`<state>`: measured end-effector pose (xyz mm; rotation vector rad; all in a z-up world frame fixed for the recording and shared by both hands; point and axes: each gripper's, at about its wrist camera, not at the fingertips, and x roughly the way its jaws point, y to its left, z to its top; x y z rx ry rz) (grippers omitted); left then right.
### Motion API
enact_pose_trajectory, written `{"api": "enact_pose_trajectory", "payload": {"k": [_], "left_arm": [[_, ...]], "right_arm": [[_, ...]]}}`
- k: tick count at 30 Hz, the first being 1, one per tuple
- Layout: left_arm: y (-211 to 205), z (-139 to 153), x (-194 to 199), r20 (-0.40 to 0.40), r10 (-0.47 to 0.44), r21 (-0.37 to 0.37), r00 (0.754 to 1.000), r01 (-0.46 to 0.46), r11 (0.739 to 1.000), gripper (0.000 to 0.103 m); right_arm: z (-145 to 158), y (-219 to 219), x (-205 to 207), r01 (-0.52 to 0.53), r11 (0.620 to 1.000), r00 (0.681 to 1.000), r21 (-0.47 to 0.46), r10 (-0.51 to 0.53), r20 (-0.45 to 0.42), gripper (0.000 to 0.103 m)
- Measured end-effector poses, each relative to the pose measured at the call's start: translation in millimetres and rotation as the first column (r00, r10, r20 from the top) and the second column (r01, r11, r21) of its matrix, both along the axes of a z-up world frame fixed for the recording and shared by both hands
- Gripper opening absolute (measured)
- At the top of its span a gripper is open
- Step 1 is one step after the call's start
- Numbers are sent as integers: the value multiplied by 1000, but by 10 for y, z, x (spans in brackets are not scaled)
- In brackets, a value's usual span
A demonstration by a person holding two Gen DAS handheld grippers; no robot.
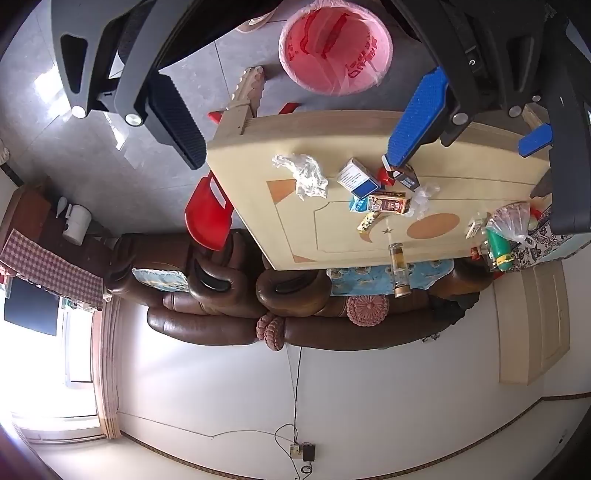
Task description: Collect trash
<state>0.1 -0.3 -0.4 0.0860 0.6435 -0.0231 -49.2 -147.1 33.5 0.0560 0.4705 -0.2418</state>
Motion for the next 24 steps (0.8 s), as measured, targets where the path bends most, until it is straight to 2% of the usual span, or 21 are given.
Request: {"api": "enact_pose_trajectory", "payload": {"k": [3, 4, 6, 11, 24], "left_arm": [[-13, -4, -21, -8, 6, 2, 1000, -6, 1000, 98], [-110, -18, -35, -21, -2, 24, 1000, 2, 1000, 98], [112, -19, 29, -49, -5, -58, 999, 2, 998, 98], [58, 0, 42, -49, 2, -22, 999, -3, 1000, 98], [71, 22, 40, -40, 7, -15, 999, -8, 1000, 98]], "right_arm": [[-9, 6, 15, -1, 1000, 1000, -1, 1, -3, 97], [-11, 2, 18, -2, 1000, 1000, 5, 2, -3, 97], [-16, 0, 26, -2, 1000, 1000, 9, 2, -6, 97], [-16, 1, 37, -4, 1000, 1000, 10, 4, -12, 97], [-76, 39, 16, -7, 1000, 1000, 15, 7, -16, 97]]}}
